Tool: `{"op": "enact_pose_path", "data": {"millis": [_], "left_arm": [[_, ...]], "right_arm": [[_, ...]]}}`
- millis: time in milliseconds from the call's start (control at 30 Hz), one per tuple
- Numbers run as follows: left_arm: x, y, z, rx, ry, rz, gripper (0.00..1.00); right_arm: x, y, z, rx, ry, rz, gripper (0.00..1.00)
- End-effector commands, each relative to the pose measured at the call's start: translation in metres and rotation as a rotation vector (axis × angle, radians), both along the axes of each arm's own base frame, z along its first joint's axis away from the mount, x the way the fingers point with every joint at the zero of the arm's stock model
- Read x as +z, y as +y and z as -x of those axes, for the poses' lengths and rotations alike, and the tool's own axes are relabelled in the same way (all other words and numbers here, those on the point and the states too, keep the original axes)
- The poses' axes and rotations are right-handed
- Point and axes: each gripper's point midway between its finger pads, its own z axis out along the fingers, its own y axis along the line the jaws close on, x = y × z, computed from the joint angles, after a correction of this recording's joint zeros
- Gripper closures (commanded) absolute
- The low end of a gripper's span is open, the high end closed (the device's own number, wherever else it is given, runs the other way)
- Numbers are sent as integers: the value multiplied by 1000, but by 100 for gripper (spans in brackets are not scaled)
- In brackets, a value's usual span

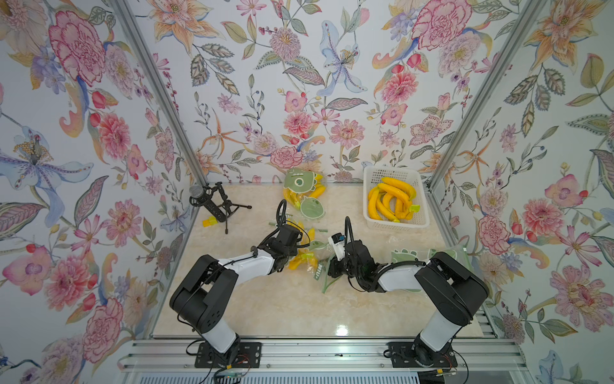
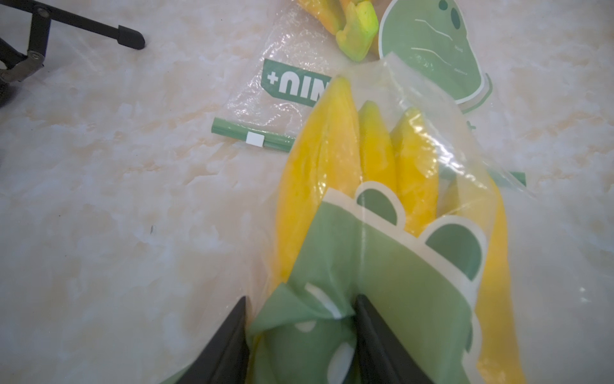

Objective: Open the zip-top bag and take out the banana
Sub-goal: Pick up the banana from the zipper food storage bag.

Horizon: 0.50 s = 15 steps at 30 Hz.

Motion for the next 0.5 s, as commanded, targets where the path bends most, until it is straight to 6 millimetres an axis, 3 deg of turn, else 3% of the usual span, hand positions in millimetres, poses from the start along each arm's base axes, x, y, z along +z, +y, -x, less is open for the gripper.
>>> {"op": "enact_pose_path", "data": {"millis": [0,333,467], "left_arm": [[-25,4,18,-66,113,-71,49],[-26,6,17,-64,120,-67,49],[-27,9,17,-55,124,-67,49]], "right_arm": [[9,11,-4,87,-129,32,53],[-21,31,9,159,-95,142,38],[-34,28,4,116,-117,252,39]]}}
